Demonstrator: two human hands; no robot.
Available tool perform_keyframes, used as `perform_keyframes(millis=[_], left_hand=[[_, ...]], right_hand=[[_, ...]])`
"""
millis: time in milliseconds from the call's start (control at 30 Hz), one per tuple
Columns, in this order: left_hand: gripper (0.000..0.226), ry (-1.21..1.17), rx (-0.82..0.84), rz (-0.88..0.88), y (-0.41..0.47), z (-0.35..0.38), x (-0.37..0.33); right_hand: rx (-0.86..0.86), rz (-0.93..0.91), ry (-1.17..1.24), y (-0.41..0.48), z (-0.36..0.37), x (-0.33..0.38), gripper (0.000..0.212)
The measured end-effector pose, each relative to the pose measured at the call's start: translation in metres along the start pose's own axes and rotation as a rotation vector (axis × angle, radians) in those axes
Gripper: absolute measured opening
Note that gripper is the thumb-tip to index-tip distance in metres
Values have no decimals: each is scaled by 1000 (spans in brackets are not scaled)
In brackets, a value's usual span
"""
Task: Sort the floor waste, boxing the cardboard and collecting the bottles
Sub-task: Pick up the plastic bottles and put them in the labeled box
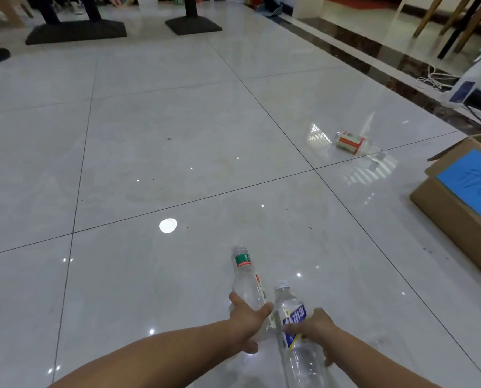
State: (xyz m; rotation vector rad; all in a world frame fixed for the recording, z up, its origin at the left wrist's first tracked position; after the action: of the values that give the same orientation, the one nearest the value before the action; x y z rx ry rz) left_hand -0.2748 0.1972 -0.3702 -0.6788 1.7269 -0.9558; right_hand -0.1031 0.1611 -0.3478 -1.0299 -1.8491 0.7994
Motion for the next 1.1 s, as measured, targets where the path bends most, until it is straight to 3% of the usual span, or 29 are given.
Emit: perform_keyframes(millis=[200,333,467,633,867,967,1067,1100], left_hand=[[83,200,110,63,-3,14,-12],[81,423,196,148,-18,39,-46],[76,574,243,286,-43,80,-112],[72,698,304,592,-106,171,-240],[77,822,279,929,-196,336,-404],[94,768,312,860,-200,388,-442],[96,822,236,842,-169,399,-446],[94,863,199,862,-152,394,-440]], right_hand=[[-25,-4,165,-2,-8,-14,35],[-58,34,400,-11,-45,-20,23],[-122,22,689,-28,-123,-24,30],[-315,-85,929,-51,-281,-4,36],[-519,-175,921,-91,-513,22,63],[-510,-168,865,-88,-563,15,75],[-633,-21,568,-65,-574,-10,132],[-707,-1,526,-59,-569,-20,135]])
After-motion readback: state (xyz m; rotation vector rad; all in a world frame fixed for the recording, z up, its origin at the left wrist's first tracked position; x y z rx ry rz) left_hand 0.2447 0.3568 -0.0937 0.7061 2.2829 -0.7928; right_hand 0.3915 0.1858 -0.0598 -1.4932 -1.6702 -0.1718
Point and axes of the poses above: each hand's wrist, its own y-axis towards the middle knuckle, its own z-axis out of the palm, x = y × z, the point moved 9 cm from there along y, towards the middle knuckle
